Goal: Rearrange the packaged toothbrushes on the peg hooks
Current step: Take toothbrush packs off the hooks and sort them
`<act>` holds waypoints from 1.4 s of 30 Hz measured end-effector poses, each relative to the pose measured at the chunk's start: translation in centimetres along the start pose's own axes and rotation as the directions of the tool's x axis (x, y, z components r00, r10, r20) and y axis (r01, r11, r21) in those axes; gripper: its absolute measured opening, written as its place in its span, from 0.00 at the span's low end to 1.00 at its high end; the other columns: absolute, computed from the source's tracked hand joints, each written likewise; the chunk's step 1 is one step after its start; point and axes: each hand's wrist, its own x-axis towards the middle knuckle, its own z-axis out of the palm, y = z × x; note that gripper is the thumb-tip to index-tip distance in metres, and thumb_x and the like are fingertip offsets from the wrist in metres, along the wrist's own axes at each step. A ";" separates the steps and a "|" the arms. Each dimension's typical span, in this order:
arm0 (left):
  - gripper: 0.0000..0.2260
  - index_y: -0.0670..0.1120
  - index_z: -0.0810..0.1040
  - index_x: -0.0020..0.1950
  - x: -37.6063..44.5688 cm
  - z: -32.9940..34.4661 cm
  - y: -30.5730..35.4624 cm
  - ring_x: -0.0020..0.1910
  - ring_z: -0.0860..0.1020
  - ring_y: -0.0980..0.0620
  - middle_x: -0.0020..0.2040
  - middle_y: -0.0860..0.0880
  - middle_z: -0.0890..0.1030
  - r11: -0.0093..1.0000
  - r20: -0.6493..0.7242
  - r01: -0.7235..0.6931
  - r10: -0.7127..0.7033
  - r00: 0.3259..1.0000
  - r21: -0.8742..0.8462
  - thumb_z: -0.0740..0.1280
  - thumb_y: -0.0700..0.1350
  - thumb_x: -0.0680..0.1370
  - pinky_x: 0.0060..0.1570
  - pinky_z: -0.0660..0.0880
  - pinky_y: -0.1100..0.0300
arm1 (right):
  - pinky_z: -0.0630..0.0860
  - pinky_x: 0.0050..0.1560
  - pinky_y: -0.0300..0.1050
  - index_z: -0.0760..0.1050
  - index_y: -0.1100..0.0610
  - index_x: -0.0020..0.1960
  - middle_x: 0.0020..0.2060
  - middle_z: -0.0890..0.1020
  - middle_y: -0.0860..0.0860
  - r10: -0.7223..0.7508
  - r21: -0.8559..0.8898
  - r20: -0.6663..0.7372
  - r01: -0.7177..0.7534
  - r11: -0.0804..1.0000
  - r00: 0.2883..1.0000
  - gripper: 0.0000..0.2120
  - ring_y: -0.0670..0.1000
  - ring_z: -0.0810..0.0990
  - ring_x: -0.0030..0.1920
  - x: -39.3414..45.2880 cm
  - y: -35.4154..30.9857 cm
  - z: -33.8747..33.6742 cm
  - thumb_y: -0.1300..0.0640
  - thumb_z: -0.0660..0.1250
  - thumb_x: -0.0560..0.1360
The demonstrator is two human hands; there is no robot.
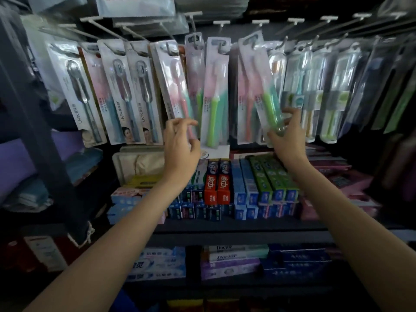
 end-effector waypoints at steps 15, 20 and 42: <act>0.18 0.44 0.72 0.62 0.9 8.7 5.9 0.63 0.64 0.51 0.61 0.45 0.67 0.984 -0.101 0.179 -0.179 0.979 -0.010 0.66 0.37 0.73 0.63 0.57 0.65 | 0.75 0.46 0.54 0.69 0.57 0.63 0.55 0.75 0.59 -0.364 -0.186 0.207 0.402 0.897 0.908 0.21 0.56 0.76 0.48 7.3 2.4 -8.4 0.66 0.66 0.71; 0.17 0.46 0.71 0.61 0.8 8.0 5.9 0.64 0.64 0.50 0.62 0.45 0.67 0.982 -0.134 0.186 -0.182 0.974 0.024 0.66 0.38 0.73 0.65 0.58 0.62 | 0.65 0.33 0.24 0.68 0.63 0.59 0.47 0.72 0.49 -0.315 -0.053 0.122 0.323 0.945 0.941 0.19 0.46 0.71 0.39 4.5 4.2 -8.1 0.69 0.66 0.70; 0.23 0.47 0.71 0.65 3.4 15.1 11.1 0.63 0.65 0.44 0.62 0.40 0.66 0.998 -0.017 -0.045 0.044 0.999 -0.054 0.67 0.33 0.72 0.62 0.59 0.63 | 0.69 0.44 0.45 0.69 0.63 0.56 0.51 0.77 0.57 -0.074 -0.190 -0.245 0.027 0.981 0.967 0.14 0.55 0.75 0.48 5.7 10.4 -17.0 0.57 0.66 0.74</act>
